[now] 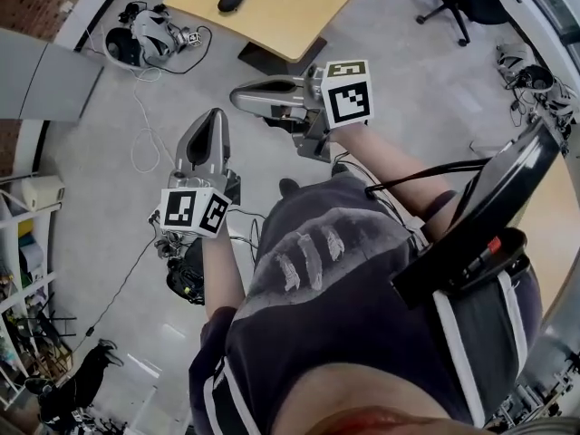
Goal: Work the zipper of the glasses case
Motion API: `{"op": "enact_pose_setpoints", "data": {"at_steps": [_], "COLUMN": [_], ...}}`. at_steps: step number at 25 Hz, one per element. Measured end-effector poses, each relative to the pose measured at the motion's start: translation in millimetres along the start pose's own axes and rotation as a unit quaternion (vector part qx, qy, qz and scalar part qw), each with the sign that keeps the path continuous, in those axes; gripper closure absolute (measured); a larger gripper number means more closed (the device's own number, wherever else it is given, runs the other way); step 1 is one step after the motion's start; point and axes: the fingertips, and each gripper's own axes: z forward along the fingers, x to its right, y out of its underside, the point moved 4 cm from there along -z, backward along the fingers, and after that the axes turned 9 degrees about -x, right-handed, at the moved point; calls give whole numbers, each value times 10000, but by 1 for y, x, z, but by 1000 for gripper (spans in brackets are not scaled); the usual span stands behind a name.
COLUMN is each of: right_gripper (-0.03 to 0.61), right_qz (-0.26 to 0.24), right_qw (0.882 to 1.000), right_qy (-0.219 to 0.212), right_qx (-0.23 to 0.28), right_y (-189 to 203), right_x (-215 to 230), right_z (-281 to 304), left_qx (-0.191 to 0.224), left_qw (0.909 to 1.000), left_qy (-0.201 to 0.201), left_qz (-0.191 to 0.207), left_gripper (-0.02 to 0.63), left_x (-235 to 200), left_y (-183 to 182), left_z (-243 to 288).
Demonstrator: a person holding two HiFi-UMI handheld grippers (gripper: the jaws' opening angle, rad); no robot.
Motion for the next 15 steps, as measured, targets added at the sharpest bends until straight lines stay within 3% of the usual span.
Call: {"op": "enact_pose_setpoints", "data": {"at_steps": [11,15], "right_gripper": [578,578], "right_qz": [-9,49], "right_qw": [9986,9986], "right_qy": [-402,-397], "right_qx": [356,349], "right_y": [11,0], "right_x": [-27,-20], "right_z": [-152,-185], "left_qx": [-242,-293], "left_qw": [9990,9987], "left_qy": [-58,8], "left_qz": [369,416], "left_gripper": [618,618], "left_x": [148,170], "left_y": [8,2], "left_z": [64,93]}}
